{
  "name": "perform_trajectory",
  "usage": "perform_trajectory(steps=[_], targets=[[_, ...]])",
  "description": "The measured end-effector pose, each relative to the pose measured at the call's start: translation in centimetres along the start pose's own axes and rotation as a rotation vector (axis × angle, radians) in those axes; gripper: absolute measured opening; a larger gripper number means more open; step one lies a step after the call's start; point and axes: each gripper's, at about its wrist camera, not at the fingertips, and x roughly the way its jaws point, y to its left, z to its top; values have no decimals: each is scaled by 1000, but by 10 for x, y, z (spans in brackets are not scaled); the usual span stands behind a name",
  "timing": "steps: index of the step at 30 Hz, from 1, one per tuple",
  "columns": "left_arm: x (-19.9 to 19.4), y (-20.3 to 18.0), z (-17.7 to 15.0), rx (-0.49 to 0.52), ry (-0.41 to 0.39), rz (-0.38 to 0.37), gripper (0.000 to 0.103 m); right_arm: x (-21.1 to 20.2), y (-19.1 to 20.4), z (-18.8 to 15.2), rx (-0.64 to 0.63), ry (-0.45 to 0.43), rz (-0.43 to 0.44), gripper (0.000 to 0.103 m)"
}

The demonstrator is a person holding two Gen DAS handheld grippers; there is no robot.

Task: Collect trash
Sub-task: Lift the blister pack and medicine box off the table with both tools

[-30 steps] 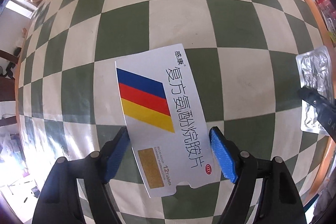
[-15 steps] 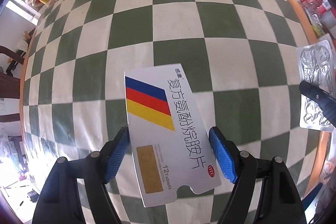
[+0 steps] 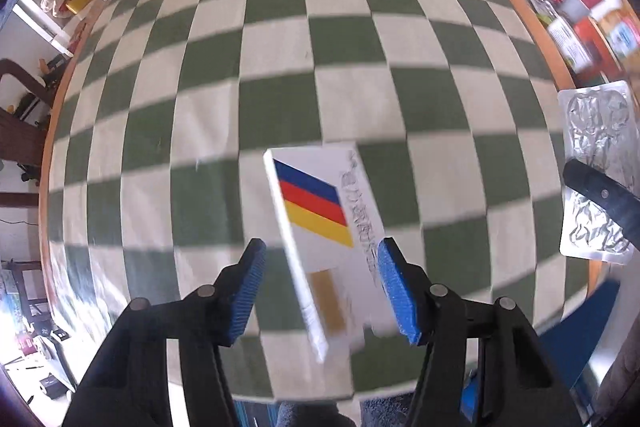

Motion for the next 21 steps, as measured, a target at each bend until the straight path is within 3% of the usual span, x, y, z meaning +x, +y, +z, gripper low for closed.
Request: perform_trajectory(steps=[5,6,7,10,15,18,19,21], targets=[[56,34,-46,-44,142,-76,56,-20,20,-74,34,-31,-24,7],[62,41,-53,-65,150,-120,65,-21,22,-89,48,-33,-33,7],[58,43,-56,-60,100,-159,71,-21,23,-99,60,-36,-41,7],[62,51,-54,-121,117,-241,71,-17,24,-134,103,-42,-95,7],[75,57,-30,-275,125,-347,71,-4,6,-161,186,-9,-170,7],[83,45,-9,-296,120,-346,71,3,-10,-162,232,11,-189,7],[89,36,0,-281,130,-311,73,7,-15,-159,244,16,-189,7],[92,17,16,-238,131,-228,86,15,-22,-153,254,27,-184,7]])
